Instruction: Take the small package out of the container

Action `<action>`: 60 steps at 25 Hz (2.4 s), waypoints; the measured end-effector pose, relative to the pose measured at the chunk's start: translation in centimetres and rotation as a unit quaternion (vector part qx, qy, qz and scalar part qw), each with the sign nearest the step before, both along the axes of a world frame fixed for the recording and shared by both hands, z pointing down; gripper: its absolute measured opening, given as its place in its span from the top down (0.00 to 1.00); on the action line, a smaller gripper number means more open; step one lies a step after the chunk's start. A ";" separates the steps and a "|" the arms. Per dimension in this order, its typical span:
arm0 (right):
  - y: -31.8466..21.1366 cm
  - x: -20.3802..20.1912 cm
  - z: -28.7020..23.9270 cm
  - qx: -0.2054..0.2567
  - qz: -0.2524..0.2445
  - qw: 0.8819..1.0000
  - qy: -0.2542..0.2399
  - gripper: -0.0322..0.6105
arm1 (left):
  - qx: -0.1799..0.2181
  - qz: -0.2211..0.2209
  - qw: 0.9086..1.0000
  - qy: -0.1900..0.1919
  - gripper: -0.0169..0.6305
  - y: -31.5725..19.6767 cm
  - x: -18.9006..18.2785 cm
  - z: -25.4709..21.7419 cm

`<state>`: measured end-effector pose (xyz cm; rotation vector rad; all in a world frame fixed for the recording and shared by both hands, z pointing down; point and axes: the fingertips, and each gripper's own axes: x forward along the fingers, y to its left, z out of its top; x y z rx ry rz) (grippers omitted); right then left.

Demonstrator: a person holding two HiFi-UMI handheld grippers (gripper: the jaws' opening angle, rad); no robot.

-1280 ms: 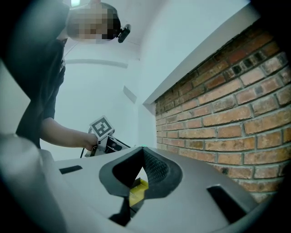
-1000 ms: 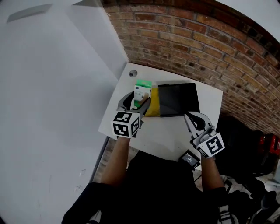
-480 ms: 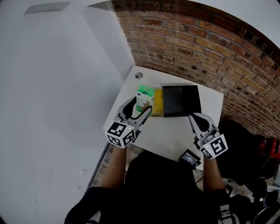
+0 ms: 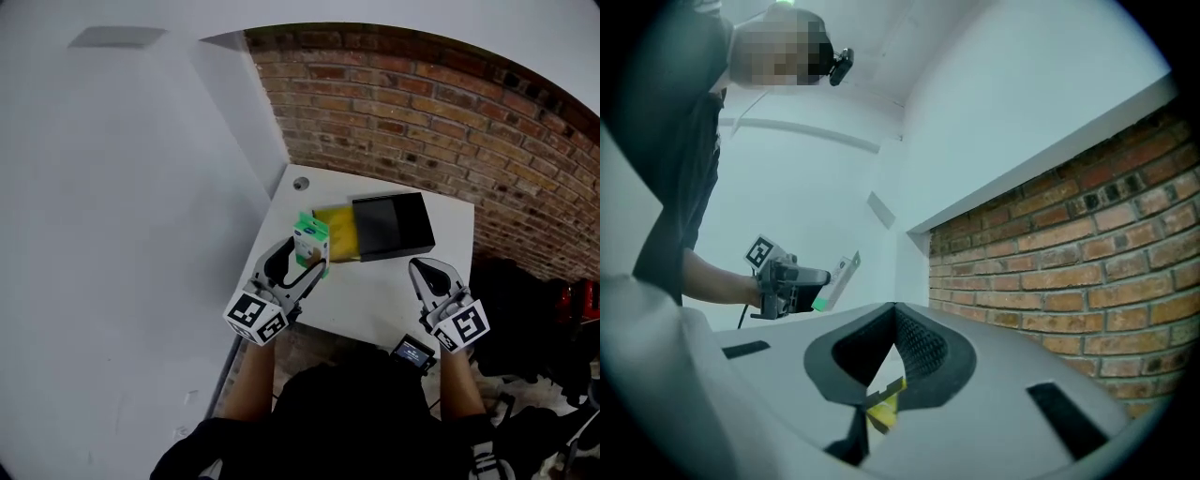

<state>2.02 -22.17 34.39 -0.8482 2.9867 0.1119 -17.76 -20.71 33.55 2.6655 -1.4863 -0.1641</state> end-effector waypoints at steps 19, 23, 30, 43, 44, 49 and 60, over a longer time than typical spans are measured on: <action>17.7 -6.7 0.3 -0.022 0.047 0.999 0.000 0.94 | 0.007 0.088 0.994 0.069 0.48 17.7 -7.2 1.4; 19.8 -5.8 0.2 -0.020 0.062 0.998 0.003 0.94 | 0.014 0.108 0.990 0.086 0.48 19.9 -6.8 1.9; 22.0 -4.0 0.6 -0.022 0.069 0.997 0.011 0.94 | 0.018 0.148 0.984 0.099 0.48 22.6 -4.7 2.2; 30.1 1.7 1.5 -0.034 0.019 0.999 -0.001 0.94 | -0.011 0.180 0.980 0.087 0.48 29.8 3.6 3.5; 30.8 2.1 1.8 -0.037 0.014 0.999 -0.003 0.94 | -0.014 0.180 0.980 0.086 0.48 30.4 4.1 3.7; 33.8 3.4 2.2 -0.042 -0.011 0.999 -0.011 0.94 | -0.021 0.174 0.982 0.075 0.48 33.0 6.3 4.0; 38.2 4.5 4.1 -0.047 -0.063 0.997 -0.027 0.94 | -0.020 0.167 0.983 0.072 0.48 37.3 9.9 4.3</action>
